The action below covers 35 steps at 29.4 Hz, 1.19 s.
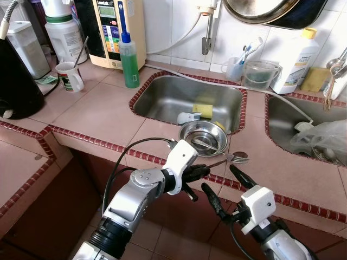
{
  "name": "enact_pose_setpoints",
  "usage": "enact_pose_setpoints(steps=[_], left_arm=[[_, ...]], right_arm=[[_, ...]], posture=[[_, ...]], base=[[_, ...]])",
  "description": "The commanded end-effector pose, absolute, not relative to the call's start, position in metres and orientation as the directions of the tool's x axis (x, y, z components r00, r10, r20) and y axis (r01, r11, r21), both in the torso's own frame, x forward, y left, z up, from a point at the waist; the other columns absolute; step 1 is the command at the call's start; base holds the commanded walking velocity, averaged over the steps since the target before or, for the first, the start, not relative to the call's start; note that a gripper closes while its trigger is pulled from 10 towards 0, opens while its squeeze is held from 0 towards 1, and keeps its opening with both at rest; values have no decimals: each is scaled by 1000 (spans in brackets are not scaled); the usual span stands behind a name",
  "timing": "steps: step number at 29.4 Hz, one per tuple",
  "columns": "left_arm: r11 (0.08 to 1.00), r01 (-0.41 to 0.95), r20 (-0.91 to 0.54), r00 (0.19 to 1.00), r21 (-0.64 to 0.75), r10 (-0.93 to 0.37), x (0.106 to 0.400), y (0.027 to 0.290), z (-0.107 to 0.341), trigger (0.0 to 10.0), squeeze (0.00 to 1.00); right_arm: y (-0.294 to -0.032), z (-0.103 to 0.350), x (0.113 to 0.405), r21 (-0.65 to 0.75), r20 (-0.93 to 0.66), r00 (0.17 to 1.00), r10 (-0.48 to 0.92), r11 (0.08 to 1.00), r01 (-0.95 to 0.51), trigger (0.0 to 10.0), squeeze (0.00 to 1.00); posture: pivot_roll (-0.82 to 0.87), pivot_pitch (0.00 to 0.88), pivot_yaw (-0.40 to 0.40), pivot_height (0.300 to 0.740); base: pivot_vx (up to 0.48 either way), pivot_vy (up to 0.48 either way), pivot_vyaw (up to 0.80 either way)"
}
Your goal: Kitchen organization
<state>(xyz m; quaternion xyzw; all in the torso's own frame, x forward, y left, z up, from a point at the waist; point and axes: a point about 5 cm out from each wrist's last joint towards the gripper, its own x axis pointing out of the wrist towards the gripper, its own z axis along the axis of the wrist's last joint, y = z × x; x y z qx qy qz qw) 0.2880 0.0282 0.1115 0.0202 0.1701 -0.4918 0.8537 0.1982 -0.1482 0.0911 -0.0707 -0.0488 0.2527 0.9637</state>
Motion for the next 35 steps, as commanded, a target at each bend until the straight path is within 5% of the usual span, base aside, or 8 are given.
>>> enact_pose_setpoints(steps=[1, 10, 22, 35], left_arm=[[525, 841, -347, 457, -130, -819, 289, 30, 109, 10000, 0], [496, 856, -395, 409, -147, -823, 285, 32, 103, 10000, 0], [445, 828, -388, 307, -342, -869, 273, 28, 104, 10000, 0], [316, 918, -282, 245, -242, -928, 264, 24, 120, 10000, 0]], right_arm=[[-148, 95, 198, -174, 72, 868, 492, 863, -474, 10000, 0], [-147, 94, 197, -167, 73, 873, 483, 869, -466, 10000, 0], [-146, 94, 197, -169, 74, 873, 483, 868, -466, 10000, 0], [-147, 94, 198, -172, 73, 871, 486, 866, -469, 10000, 0]], posture=[[-26, 6, 41, 740], [-27, 9, 51, 740], [-25, 11, 53, 740], [-21, 10, 46, 740]], base=[[0, 0, 0], [0, 0, 0], [0, 0, 0], [0, 0, 0]])
